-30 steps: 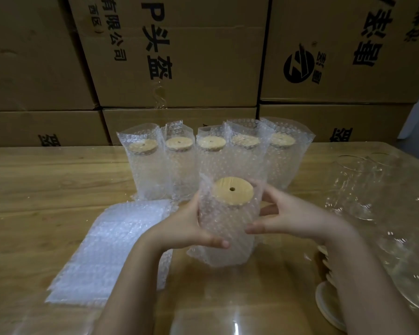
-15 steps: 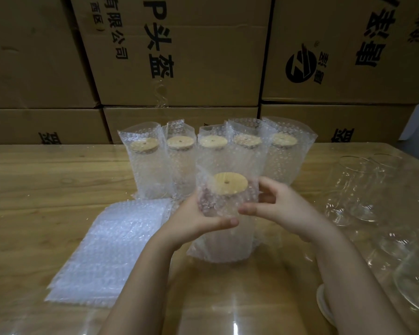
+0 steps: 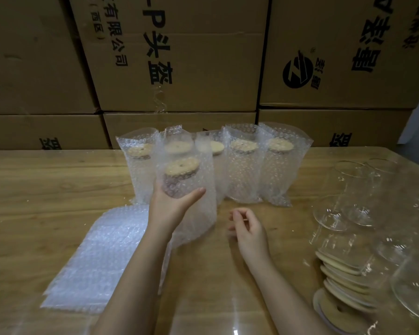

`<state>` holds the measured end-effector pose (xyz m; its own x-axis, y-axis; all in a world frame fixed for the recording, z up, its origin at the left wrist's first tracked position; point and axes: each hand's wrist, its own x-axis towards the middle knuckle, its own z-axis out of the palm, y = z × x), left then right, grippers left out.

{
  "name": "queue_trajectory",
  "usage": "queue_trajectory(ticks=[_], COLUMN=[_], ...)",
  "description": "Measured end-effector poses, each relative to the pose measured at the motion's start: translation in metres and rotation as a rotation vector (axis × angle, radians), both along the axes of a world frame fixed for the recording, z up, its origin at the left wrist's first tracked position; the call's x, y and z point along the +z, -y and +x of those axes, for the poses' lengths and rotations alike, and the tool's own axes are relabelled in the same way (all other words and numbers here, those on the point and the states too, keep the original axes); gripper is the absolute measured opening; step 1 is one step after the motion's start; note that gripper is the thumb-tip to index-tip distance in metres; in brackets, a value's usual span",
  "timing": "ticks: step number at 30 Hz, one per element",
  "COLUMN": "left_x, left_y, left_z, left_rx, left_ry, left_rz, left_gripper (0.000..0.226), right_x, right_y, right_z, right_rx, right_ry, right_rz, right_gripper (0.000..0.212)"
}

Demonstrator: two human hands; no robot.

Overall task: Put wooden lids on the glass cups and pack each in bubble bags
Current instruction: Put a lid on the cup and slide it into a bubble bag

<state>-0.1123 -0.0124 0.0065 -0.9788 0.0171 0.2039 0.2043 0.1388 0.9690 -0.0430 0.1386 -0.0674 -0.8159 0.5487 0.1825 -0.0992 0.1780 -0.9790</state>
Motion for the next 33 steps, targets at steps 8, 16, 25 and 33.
queue_trajectory(ticks=[8,16,25,33], left_x=[0.016,-0.003,-0.005,-0.006], left_y=[-0.009,-0.010,-0.015,-0.019], left_z=[-0.020,-0.022,-0.024,-0.029], left_rx=[-0.013,0.037,0.061,0.061], left_ry=[-0.133,-0.103,-0.098,-0.125], left_rz=[-0.102,-0.137,-0.145,-0.156], left_gripper=[0.091,0.099,0.106,0.096], right_x=[0.004,0.003,0.003,-0.001], right_y=[-0.003,-0.004,-0.004,-0.006], right_z=[0.002,0.001,-0.001,-0.002], right_rx=[0.046,0.048,0.040,0.065], right_ry=[0.051,0.060,0.044,0.034], right_rz=[0.029,0.045,0.028,0.034], right_gripper=[0.016,0.015,0.014,0.013])
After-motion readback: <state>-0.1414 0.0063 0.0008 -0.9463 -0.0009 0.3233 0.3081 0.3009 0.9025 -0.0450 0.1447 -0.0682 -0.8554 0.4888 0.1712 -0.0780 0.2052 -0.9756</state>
